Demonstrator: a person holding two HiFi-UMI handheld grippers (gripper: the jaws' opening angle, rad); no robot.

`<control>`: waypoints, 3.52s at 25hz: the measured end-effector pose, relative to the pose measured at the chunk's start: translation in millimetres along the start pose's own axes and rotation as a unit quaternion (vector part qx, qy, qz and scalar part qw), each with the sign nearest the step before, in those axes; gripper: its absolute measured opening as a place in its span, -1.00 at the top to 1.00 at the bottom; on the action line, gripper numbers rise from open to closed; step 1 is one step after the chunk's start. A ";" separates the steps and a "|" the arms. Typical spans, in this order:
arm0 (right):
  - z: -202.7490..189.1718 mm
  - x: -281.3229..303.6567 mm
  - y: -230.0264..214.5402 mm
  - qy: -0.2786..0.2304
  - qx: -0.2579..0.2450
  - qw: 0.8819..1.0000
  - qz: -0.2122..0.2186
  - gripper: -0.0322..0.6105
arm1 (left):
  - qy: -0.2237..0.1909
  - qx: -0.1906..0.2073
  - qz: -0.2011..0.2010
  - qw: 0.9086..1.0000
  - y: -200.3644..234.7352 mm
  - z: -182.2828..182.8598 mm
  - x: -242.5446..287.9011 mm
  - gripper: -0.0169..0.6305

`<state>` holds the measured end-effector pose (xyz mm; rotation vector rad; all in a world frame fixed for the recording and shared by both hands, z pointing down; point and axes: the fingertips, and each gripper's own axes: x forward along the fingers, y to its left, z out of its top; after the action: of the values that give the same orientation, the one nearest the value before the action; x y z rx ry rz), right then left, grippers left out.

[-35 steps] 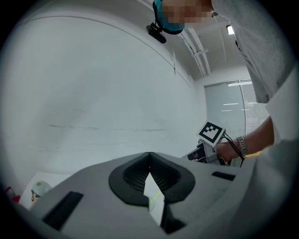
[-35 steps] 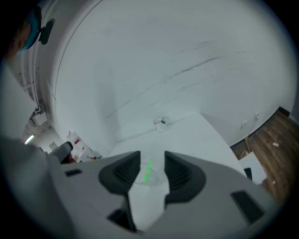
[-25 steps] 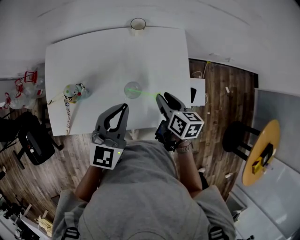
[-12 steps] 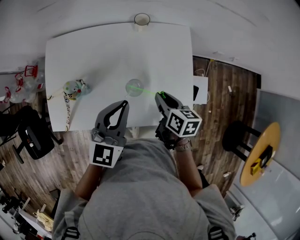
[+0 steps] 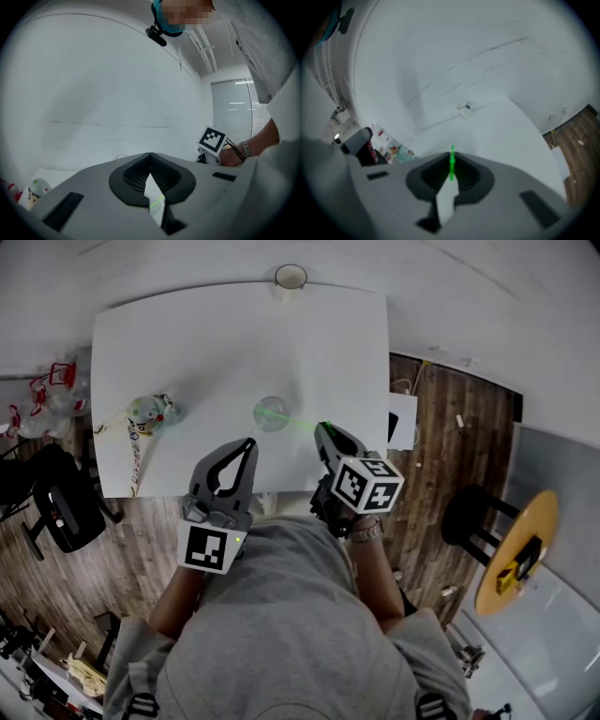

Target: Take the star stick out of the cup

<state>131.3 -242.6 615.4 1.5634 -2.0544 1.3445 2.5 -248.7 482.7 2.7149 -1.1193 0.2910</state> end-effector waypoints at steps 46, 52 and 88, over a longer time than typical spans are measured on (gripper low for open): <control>17.4 -52.7 49.6 -0.089 -0.068 0.994 -0.017 0.76 | -0.042 0.011 -0.001 0.999 -2.8 6.2 -69.0 0.85; 19.4 -62.5 64.8 -0.107 -0.075 0.991 -0.014 0.76 | -0.059 0.010 -0.004 0.998 -4.3 14.1 -77.6 0.85; 20.4 -144.8 132.0 -0.307 -0.189 0.933 -0.018 0.76 | -0.096 0.039 0.019 0.994 1.1 29.8 -113.6 0.85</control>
<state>83.8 -163.9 441.2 1.9744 -2.4060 0.4072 -74.1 -180.4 425.5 2.8432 -1.2340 0.0800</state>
